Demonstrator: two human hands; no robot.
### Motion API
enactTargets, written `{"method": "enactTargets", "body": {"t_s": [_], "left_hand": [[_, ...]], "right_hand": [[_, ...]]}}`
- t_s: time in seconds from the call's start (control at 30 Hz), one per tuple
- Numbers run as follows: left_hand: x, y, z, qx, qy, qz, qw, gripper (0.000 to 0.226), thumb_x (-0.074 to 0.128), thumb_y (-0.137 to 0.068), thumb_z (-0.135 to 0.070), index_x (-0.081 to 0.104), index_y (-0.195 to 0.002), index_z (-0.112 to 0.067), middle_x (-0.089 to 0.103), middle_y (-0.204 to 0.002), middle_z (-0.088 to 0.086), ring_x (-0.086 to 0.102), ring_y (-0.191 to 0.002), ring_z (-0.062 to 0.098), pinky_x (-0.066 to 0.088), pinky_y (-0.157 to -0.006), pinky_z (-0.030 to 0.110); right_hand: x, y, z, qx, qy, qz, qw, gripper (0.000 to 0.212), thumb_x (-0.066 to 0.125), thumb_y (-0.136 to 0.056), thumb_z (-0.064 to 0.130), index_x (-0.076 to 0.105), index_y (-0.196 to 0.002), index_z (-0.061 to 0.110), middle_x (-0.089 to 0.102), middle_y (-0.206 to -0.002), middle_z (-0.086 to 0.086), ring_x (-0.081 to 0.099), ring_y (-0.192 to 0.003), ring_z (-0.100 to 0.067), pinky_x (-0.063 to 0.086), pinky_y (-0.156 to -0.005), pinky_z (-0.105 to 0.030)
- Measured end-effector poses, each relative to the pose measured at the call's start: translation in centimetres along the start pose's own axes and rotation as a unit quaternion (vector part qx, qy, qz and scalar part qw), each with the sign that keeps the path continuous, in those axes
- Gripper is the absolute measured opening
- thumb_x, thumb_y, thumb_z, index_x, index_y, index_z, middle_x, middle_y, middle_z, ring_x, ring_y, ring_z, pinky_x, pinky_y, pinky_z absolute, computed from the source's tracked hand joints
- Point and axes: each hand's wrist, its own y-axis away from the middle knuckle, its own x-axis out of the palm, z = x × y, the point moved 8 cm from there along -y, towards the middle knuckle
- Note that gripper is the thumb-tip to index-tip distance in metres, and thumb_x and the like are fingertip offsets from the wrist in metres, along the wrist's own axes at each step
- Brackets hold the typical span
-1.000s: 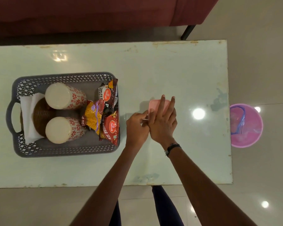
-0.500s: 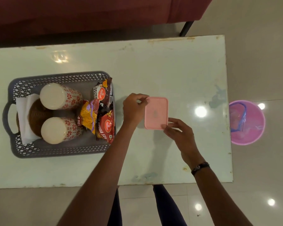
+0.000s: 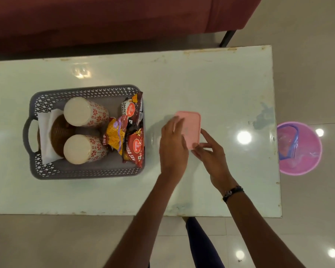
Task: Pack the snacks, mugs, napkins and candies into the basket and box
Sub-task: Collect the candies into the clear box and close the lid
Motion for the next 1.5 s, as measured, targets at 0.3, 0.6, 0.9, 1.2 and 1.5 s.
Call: {"method": "enactTargets", "body": {"t_s": [0.3,0.6,0.9,1.2,1.5], "left_hand": [[0.6,8.1,3.9,0.015,-0.055,0.018,0.998,0.056,0.059,-0.087,-0.008,0.04,-0.14,-0.008,0.043,-0.146,0.009,0.038,-0.136,0.023,0.034,-0.109,0.036],[-0.1,8.2,5.6,0.015,-0.068,0.013,0.997,0.06,0.064,-0.084,-0.007,0.04,-0.138,-0.003,0.044,-0.144,0.013,0.041,-0.134,0.024,0.041,-0.105,0.038],[-0.4,8.2,5.9,0.012,-0.05,0.014,0.999,0.057,0.063,-0.086,-0.011,0.041,-0.139,-0.006,0.043,-0.145,0.01,0.041,-0.134,0.023,0.04,-0.1,0.031],[-2.8,8.4,6.6,0.052,0.004,0.011,0.999,0.051,0.058,-0.089,-0.011,0.042,-0.138,-0.009,0.047,-0.143,0.009,0.042,-0.134,0.022,0.044,-0.095,0.028],[-11.4,9.2,11.2,0.097,0.095,-0.006,0.991,0.039,0.05,-0.094,-0.013,0.048,-0.132,-0.014,0.054,-0.134,0.005,0.044,-0.127,0.009,0.045,-0.097,0.019]], "right_hand": [[5.3,-1.3,1.1,-0.045,0.134,-0.01,0.99,0.047,0.06,-0.089,0.019,0.05,-0.132,0.034,0.065,-0.094,-0.002,0.062,-0.102,-0.019,0.05,-0.096,-0.037],[7.2,-0.2,0.9,-0.035,0.136,0.002,0.99,0.047,0.061,-0.09,0.022,0.048,-0.135,0.025,0.064,-0.118,-0.01,0.064,-0.102,-0.021,0.05,-0.092,-0.029],[7.2,0.0,1.3,-0.017,0.112,0.037,0.993,0.051,0.064,-0.087,0.018,0.048,-0.135,0.02,0.067,-0.11,-0.011,0.063,-0.093,-0.017,0.053,-0.088,-0.031],[7.6,0.2,1.1,-0.036,0.148,0.009,0.988,0.049,0.062,-0.089,0.024,0.048,-0.136,0.023,0.064,-0.11,-0.01,0.061,-0.103,-0.024,0.052,-0.076,-0.022],[7.2,5.4,3.6,-0.089,0.17,-0.232,0.954,0.039,0.053,-0.093,0.033,0.051,-0.129,0.018,0.066,-0.116,-0.008,0.063,-0.1,-0.024,0.05,-0.093,-0.046]]}}
